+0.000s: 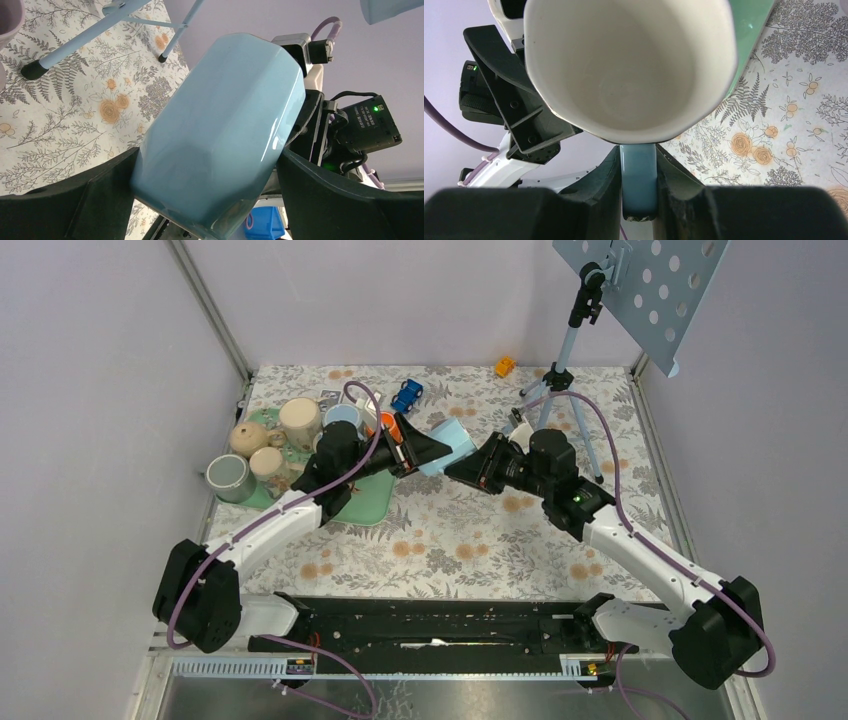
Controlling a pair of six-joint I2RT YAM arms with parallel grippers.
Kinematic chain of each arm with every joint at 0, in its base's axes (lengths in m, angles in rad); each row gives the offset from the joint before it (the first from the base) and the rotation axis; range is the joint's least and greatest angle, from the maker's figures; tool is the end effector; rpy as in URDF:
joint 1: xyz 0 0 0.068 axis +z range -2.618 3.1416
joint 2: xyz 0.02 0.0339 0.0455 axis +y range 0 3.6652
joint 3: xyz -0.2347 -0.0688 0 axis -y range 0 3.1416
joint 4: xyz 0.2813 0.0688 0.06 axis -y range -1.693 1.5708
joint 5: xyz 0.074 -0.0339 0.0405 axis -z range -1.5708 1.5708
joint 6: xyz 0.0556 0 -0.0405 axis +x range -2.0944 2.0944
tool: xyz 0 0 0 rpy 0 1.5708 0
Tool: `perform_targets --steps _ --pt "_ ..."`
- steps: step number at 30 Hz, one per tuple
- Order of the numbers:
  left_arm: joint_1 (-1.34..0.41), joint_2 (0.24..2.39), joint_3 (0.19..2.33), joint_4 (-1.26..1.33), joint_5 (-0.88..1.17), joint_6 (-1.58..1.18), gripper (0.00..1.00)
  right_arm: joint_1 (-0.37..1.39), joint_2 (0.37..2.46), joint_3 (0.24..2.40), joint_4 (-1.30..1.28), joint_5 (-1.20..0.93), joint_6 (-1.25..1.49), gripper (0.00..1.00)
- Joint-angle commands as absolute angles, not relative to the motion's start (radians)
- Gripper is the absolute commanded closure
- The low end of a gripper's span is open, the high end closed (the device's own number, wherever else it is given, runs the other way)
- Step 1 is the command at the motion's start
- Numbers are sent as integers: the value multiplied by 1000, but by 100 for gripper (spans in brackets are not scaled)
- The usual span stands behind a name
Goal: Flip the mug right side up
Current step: Turn over the cup on the tray, then place the cup at the center of the board.
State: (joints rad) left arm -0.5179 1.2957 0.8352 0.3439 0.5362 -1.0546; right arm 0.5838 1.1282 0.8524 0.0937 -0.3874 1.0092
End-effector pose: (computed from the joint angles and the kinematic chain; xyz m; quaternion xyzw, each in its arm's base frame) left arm 0.2951 -0.2009 0.2539 -0.0212 0.7413 -0.5934 0.3128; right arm 0.2637 0.1994 0.2840 0.0388 0.7631 0.5523 0.3333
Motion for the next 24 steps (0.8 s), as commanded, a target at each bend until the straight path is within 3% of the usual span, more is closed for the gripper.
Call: perform_targets --steps 1,16,19,24 --pt "-480 1290 795 325 407 -986 1 580 1069 839 176 -328 959 100" --pt "-378 1311 602 844 652 -1349 1 580 1075 739 446 -379 1120 100" --pt "-377 1312 604 865 665 -1364 1 580 1090 730 487 -386 1138 100" --pt "-375 1272 655 609 621 -1237 1 581 1065 758 377 -329 1050 100"
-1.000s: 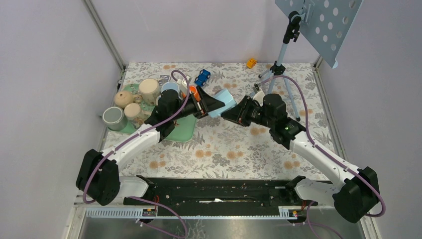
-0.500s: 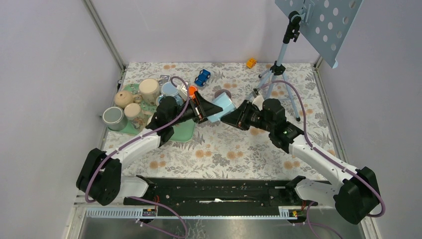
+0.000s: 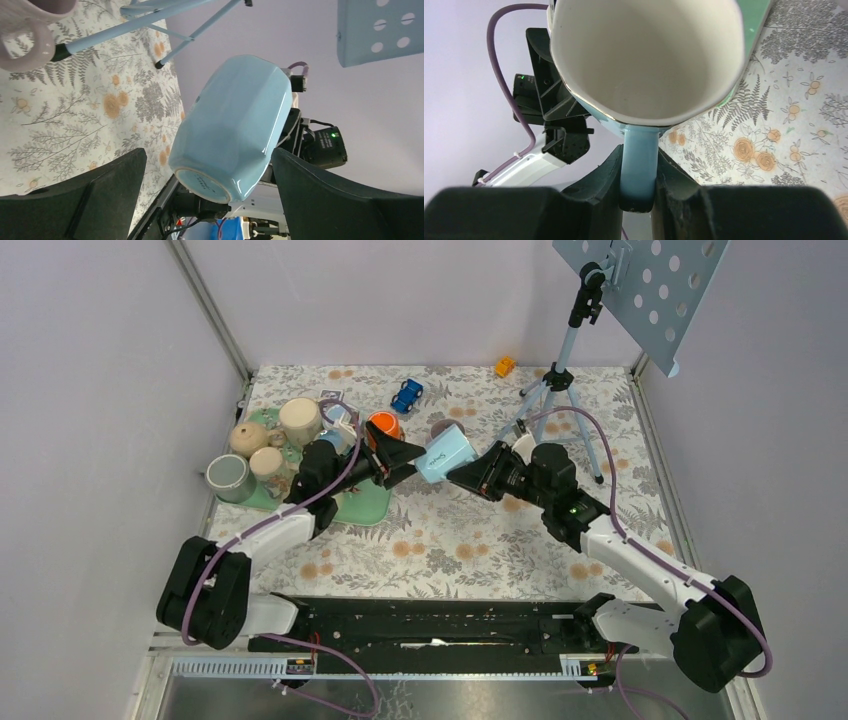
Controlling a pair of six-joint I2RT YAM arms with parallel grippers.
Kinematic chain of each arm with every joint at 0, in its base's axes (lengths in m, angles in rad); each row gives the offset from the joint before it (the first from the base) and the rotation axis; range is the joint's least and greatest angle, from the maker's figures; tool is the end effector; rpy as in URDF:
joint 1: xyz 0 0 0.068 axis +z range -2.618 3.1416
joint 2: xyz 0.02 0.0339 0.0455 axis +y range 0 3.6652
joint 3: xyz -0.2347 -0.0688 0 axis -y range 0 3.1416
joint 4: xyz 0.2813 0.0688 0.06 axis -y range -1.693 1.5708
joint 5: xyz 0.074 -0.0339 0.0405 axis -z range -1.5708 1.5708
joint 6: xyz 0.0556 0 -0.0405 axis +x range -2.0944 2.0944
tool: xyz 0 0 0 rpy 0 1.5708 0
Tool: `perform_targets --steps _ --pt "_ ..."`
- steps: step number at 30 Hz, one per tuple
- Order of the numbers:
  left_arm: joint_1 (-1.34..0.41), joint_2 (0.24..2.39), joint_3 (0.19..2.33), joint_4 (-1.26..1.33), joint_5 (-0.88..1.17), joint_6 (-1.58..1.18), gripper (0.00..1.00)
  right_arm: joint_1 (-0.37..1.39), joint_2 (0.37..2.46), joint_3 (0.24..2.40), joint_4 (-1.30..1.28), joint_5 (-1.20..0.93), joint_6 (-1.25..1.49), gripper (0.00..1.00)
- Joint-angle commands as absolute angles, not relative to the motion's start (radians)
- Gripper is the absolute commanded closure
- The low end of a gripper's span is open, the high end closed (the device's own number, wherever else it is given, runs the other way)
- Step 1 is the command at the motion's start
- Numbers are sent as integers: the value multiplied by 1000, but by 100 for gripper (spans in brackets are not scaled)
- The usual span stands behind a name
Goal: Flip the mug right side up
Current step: Place the cup at the center of the board.
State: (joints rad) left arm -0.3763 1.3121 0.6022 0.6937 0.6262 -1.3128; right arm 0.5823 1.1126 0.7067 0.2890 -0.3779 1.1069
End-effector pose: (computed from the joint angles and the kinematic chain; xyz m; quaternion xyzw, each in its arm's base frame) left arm 0.2963 -0.1521 0.2006 -0.1133 0.7027 -0.6447 0.2790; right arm 0.2586 0.1948 0.2534 0.0697 0.7412 0.5813 0.3285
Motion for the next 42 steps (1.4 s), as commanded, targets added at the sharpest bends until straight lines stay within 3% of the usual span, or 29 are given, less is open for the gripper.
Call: perform_targets --steps 1,7,14,35,42 --pt "-373 1260 664 548 602 -1204 1 581 1055 766 335 -309 1023 100" --pt "-365 1197 753 160 428 -986 1 581 1008 802 166 -219 900 100" --pt "-364 1149 864 -105 337 -835 1 580 961 804 -34 -76 778 100" --pt "-367 1029 915 -291 353 -692 1 582 997 685 -10 390 506 100" --pt "-367 1028 901 -285 354 -697 1 582 1009 608 190 448 441 100"
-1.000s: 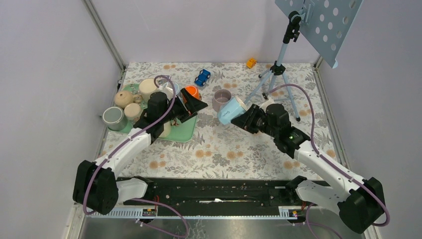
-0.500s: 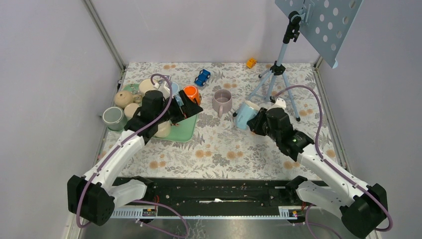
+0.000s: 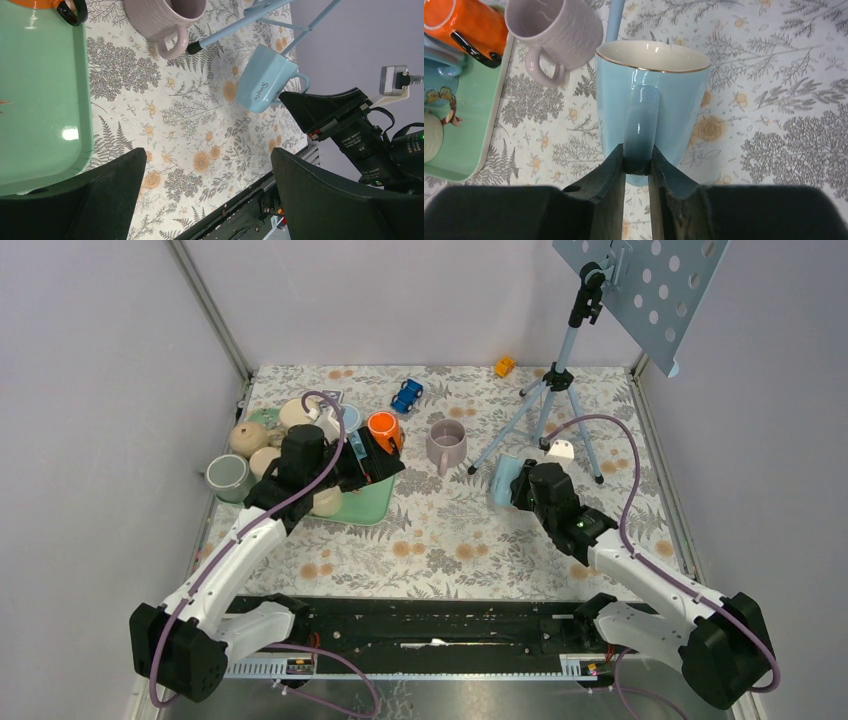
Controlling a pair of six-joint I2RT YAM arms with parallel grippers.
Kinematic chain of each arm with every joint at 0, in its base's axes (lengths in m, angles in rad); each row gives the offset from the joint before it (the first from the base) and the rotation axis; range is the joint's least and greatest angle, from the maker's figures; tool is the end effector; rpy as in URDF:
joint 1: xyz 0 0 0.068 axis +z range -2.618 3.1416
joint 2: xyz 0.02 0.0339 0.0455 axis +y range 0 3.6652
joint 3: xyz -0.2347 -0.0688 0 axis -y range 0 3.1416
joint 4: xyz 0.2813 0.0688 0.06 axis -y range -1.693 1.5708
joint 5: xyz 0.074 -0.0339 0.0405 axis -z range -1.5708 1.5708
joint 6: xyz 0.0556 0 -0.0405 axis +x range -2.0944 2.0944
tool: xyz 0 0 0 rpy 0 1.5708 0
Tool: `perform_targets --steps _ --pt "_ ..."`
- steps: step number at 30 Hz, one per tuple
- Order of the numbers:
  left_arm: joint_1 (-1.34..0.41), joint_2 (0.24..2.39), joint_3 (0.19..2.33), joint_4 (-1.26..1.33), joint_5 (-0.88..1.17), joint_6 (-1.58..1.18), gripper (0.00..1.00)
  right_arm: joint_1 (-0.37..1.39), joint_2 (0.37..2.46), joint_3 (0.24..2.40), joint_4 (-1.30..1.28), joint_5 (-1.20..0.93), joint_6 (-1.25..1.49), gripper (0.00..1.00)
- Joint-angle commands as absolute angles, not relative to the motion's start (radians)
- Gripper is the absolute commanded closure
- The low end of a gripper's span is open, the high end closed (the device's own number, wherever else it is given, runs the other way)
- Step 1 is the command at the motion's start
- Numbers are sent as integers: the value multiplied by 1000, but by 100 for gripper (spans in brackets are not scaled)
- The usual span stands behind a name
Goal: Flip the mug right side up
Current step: Place the cup at the center of the board.
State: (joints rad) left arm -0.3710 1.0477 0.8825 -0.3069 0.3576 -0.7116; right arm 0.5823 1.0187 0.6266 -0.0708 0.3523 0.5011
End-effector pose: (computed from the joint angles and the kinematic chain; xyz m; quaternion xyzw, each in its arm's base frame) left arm 0.2748 -0.1278 0.2724 -0.0507 0.8429 -0.3947 0.3622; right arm 0.2550 0.1449 0.2049 0.0581 0.8403 0.1393 0.5206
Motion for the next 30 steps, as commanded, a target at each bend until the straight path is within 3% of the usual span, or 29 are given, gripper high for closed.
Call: perform_targets --steps 1,8,21,30 --pt "-367 1029 900 -283 354 -698 1 583 1012 590 230 454 421 100" --pt "-366 1024 896 -283 366 -698 1 582 1040 440 539 474 314 100" --pt "-368 1013 885 -307 381 -692 1 594 1104 326 722 495 252 100" --pt "-393 1015 878 -328 399 -691 1 728 1209 237 894 624 263 100"
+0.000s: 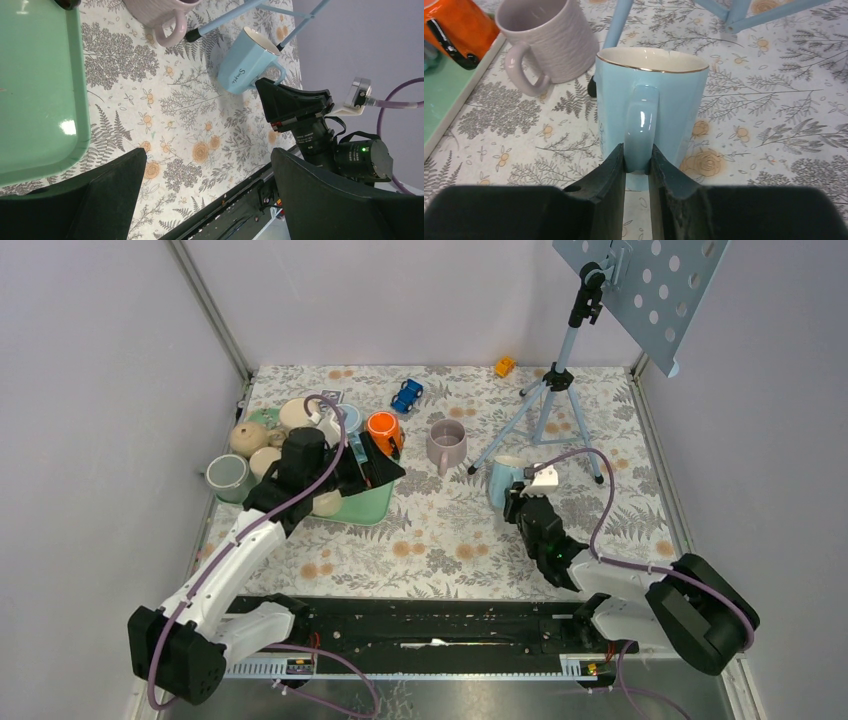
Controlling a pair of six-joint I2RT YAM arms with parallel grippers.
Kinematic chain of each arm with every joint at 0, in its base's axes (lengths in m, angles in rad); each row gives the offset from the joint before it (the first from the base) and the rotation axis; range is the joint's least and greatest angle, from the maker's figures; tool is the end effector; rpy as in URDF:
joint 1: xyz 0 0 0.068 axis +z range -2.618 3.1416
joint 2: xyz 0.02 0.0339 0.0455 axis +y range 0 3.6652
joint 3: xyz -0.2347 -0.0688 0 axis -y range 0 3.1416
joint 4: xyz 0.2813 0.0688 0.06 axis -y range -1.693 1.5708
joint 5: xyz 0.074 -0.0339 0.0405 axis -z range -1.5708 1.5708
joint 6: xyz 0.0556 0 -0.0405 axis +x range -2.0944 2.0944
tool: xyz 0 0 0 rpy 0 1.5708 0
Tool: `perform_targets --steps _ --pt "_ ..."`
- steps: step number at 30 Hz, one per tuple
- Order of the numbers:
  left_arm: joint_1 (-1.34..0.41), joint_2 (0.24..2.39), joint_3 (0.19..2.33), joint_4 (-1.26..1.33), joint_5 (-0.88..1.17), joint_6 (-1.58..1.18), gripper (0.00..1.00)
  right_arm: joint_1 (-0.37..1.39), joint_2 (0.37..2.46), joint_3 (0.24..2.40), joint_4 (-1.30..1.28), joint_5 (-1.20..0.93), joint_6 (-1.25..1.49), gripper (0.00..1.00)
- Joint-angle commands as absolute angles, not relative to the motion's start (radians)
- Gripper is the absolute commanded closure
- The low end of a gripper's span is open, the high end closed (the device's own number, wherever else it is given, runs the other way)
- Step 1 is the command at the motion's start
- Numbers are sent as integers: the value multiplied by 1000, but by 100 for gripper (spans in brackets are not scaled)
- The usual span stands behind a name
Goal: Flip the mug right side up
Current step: Place the cup at the center of the board.
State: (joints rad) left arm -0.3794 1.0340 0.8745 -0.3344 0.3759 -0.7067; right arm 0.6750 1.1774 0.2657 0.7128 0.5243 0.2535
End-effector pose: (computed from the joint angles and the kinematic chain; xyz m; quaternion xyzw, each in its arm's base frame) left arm 0.2692 -0.1293 0.2702 -0.0429 0.8477 -0.3977 0.3484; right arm 0.2278 0.1467 0.1205 0.0042 0.7652 0.0946 0.6368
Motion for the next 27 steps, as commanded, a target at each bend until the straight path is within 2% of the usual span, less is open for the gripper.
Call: perform_targets --steps 1,11,18,27 --pt "-397 1014 881 -334 399 -690 1 740 1215 231 897 635 277 100" --pt "-422 1011 874 -339 378 -690 1 828 1242 175 869 652 366 100" --pt "-425 1013 881 -339 380 -686 1 878 1256 169 826 659 394 89" --pt "-426 1003 873 -339 384 -685 1 919 1319 189 805 681 414 86"
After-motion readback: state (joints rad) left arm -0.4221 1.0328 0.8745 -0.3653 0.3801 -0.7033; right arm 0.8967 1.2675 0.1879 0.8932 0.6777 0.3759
